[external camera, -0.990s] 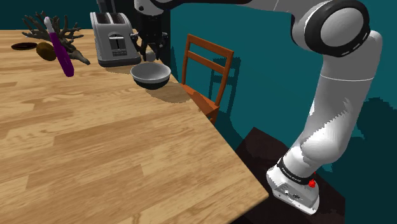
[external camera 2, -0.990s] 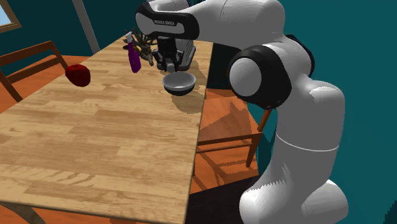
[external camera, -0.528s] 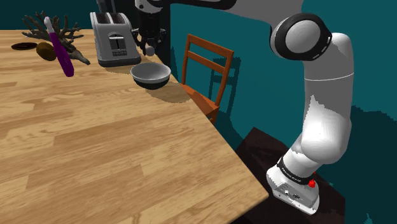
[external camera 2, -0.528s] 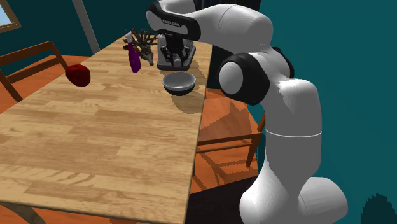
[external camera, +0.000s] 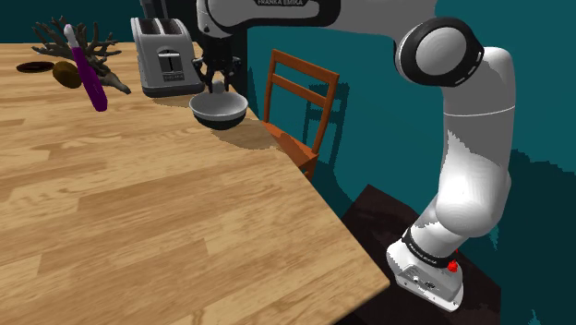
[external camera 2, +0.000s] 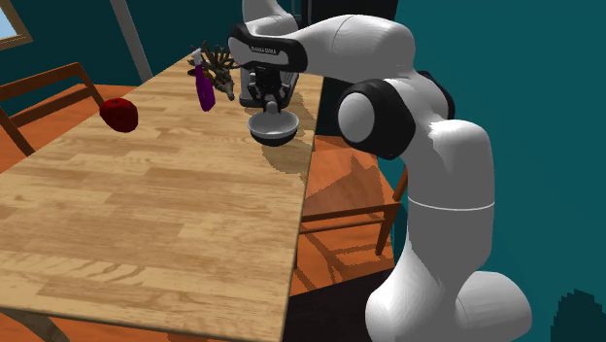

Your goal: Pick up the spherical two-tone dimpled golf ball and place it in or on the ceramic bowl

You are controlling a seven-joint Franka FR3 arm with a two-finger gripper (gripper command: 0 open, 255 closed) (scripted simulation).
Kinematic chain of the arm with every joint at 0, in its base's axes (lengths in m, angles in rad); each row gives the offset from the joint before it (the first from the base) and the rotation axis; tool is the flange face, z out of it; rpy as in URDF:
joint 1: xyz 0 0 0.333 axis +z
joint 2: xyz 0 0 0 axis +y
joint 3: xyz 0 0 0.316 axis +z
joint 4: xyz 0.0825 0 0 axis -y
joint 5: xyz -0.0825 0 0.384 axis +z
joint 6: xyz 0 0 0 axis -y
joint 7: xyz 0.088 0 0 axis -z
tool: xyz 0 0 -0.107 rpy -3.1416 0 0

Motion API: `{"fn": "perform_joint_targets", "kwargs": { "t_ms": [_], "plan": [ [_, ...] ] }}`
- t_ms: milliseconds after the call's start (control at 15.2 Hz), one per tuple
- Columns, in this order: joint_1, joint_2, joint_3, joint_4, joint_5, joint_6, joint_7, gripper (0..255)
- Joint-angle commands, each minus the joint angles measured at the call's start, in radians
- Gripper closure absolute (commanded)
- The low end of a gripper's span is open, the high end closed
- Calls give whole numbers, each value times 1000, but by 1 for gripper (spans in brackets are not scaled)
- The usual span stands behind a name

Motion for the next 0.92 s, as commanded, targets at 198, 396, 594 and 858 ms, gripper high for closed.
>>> {"fn": "perform_joint_targets", "kwargs": {
  "t_ms": [198, 396, 594, 858],
  "plan": [
    [-15, -11, -1, -87, 0, 75, 13, 255],
    [-15, -11, -1, -87, 0, 75, 13, 255],
    [-15, -11, -1, -87, 0, 75, 13, 255],
    [-15, -11, -1, -87, 0, 75, 13, 0]
  ]
}}
